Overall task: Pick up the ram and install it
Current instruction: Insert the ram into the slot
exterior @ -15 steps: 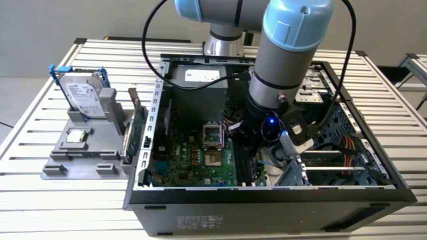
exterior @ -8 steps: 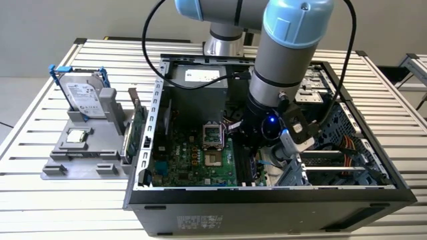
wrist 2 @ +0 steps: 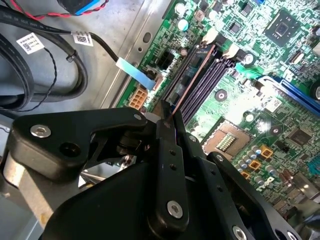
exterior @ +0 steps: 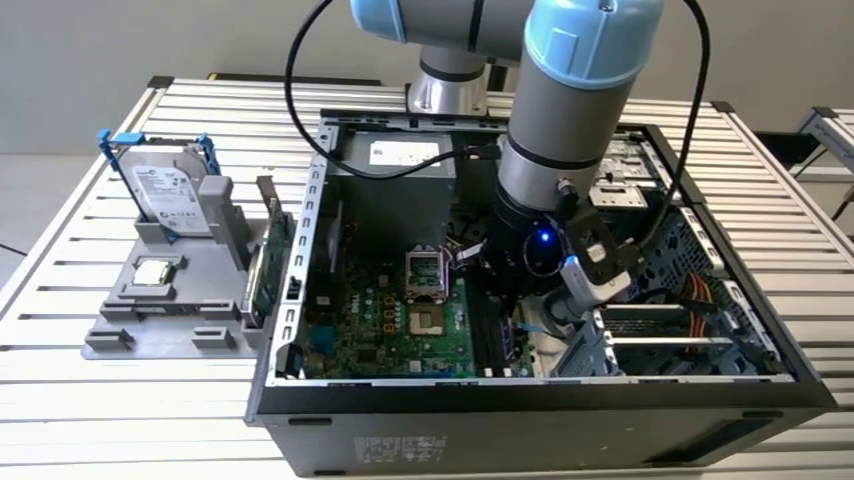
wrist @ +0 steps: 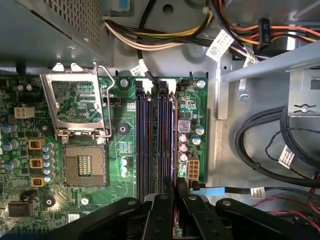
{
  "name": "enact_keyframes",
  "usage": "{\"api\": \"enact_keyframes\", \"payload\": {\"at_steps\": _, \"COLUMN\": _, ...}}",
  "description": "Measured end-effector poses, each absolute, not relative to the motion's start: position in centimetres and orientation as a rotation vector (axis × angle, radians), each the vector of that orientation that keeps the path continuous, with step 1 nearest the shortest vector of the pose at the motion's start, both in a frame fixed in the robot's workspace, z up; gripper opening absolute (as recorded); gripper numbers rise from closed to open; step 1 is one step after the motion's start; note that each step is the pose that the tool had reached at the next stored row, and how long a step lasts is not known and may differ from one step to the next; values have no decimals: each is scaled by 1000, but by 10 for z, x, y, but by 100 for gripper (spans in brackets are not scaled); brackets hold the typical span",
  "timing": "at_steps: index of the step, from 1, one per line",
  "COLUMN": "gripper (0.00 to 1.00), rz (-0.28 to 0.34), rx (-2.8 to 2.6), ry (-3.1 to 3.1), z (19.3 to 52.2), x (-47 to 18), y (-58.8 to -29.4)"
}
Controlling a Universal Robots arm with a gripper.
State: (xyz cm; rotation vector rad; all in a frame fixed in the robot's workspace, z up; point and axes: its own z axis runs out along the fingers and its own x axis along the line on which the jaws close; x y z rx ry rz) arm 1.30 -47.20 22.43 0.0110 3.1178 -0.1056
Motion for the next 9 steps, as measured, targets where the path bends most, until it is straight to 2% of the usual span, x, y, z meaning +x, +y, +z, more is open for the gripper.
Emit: {"api": "enact_keyframes", "payload": {"at_steps": 9, "gripper": 0, "rz": -110, "rx": 11, "ry": 3118, "z": 224, "x": 11, "y": -469}}
